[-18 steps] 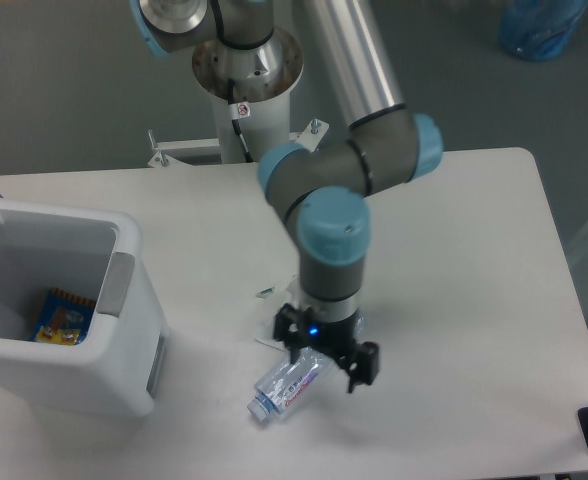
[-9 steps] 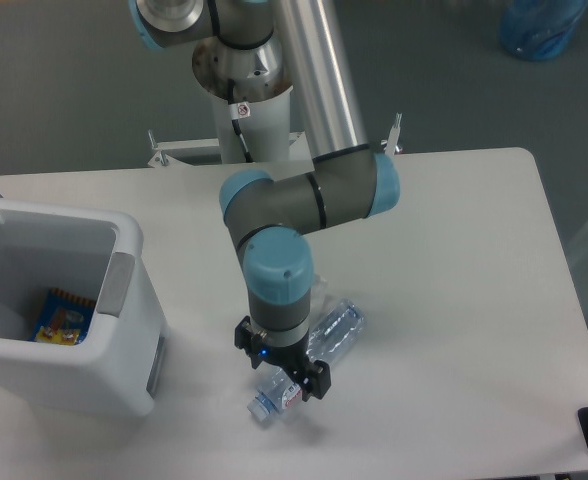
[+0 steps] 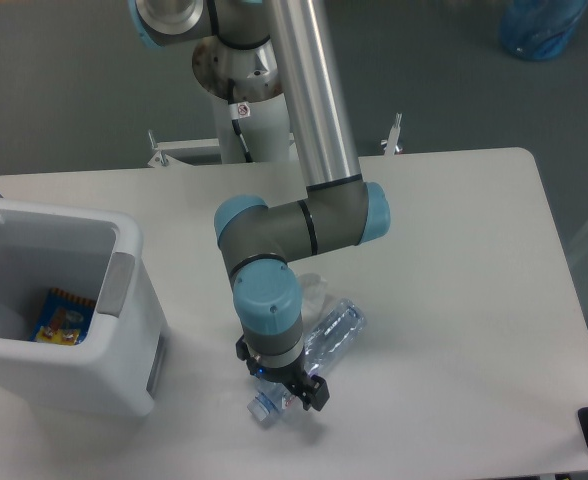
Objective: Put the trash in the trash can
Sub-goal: 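Lift the bottle and carry it over the white bin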
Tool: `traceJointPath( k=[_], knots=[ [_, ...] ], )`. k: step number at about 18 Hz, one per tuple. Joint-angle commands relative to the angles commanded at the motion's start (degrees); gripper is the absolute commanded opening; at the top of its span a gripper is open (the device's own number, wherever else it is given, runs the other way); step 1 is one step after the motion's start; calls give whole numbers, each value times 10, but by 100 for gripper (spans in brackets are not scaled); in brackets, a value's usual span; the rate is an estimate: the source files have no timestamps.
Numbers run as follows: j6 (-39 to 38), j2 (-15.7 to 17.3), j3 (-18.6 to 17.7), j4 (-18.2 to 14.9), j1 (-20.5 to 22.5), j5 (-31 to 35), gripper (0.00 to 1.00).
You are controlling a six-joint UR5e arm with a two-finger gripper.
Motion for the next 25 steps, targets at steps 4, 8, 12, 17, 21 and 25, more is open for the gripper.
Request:
traceJointPath(
  k=[4, 8, 12, 17, 21, 25],
  knots=[
    [3, -2, 2, 0, 0, -1, 97],
    [4, -2, 4, -1, 0, 0, 52],
    [3, -2, 4, -2, 0, 0, 22],
    [2, 14, 7, -2, 7, -7, 17],
    [-7, 42, 24, -2, 25, -67, 17],
    [-82, 59, 80, -2, 56, -214, 17]
  ],
)
